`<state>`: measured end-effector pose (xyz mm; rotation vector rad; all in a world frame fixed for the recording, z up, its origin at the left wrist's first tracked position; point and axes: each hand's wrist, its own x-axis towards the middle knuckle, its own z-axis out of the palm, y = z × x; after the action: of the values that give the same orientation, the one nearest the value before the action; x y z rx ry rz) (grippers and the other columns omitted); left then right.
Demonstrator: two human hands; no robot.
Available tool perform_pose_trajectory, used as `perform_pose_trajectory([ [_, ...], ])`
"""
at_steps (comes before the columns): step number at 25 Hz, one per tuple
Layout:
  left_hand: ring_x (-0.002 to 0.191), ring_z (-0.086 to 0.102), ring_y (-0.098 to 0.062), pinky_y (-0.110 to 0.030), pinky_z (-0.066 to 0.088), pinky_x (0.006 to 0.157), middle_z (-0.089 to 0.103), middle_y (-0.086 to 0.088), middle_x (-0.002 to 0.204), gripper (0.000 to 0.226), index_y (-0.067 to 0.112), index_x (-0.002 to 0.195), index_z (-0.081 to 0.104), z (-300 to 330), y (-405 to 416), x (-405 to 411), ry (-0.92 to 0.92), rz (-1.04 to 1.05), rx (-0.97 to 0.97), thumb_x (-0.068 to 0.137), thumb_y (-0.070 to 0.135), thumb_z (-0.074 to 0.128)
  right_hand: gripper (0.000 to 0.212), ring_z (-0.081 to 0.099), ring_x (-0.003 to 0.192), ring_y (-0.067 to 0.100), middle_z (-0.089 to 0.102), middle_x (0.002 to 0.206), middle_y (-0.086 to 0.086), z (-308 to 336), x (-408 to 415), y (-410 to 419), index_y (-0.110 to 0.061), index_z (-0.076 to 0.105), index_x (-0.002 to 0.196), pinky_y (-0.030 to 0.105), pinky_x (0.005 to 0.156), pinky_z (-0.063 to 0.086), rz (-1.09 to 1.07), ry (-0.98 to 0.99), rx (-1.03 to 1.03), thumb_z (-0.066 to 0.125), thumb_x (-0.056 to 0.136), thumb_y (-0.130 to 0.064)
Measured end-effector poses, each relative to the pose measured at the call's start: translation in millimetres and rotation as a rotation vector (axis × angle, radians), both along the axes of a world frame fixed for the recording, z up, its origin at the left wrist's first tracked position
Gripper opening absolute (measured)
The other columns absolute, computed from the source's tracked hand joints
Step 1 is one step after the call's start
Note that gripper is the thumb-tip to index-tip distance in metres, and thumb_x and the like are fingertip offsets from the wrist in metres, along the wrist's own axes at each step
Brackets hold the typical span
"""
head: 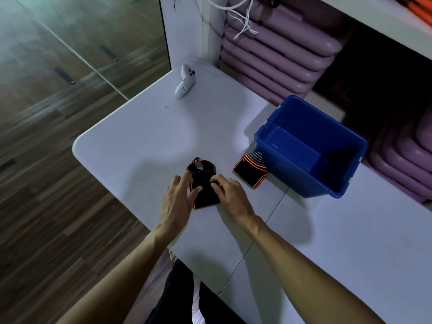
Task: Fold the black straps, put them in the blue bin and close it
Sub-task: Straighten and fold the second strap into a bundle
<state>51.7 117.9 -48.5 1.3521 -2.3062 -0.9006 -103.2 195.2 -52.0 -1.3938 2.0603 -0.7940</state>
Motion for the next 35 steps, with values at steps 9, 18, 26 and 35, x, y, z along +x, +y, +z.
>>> perform_pose_trajectory([
  [9,0.115,0.052,-0.026,-0.04,0.055,0.08,0.052,-0.008,0.132,0.058,0.011,0.13,0.05,-14,6,24,-0.208,-0.346,-0.267,0.084,0.046,0.06,0.061,0.05,0.106,0.027,0.049,0.131,0.008,-2,-19,15,-0.016,0.045,0.142,0.042,0.075,0.057,0.351,0.371,0.032,0.064,0.089,-0.042],
  [18,0.105,0.058,-0.021,-0.032,0.049,0.083,0.054,-0.002,0.119,0.052,0.017,0.124,0.051,0,-37,13,0.04,-0.104,0.27,0.08,0.034,0.073,0.036,0.058,0.107,0.016,0.056,0.119,0.004,19,-25,-13,-0.025,0.047,0.13,0.031,0.088,0.049,0.153,-0.332,0.22,0.054,0.097,-0.037],
  [26,0.112,0.055,-0.025,-0.037,0.05,0.092,0.053,-0.007,0.117,0.067,0.012,0.134,0.046,16,-36,-19,0.16,-0.347,0.21,0.073,-0.004,0.067,0.084,0.041,0.128,0.014,0.041,0.136,-0.002,29,-23,6,-0.023,0.025,0.151,0.03,0.1,0.043,-0.019,-0.426,0.14,0.073,0.082,-0.023],
  [35,0.121,0.05,-0.025,-0.041,0.053,0.086,0.051,-0.007,0.13,0.045,0.015,0.126,0.05,18,5,-63,0.125,-0.917,-0.185,0.087,0.035,0.062,0.044,0.042,0.124,0.009,0.051,0.135,-0.006,16,-19,113,-0.022,0.049,0.138,0.021,0.107,0.037,-0.282,0.117,-0.067,0.061,0.095,-0.025],
])
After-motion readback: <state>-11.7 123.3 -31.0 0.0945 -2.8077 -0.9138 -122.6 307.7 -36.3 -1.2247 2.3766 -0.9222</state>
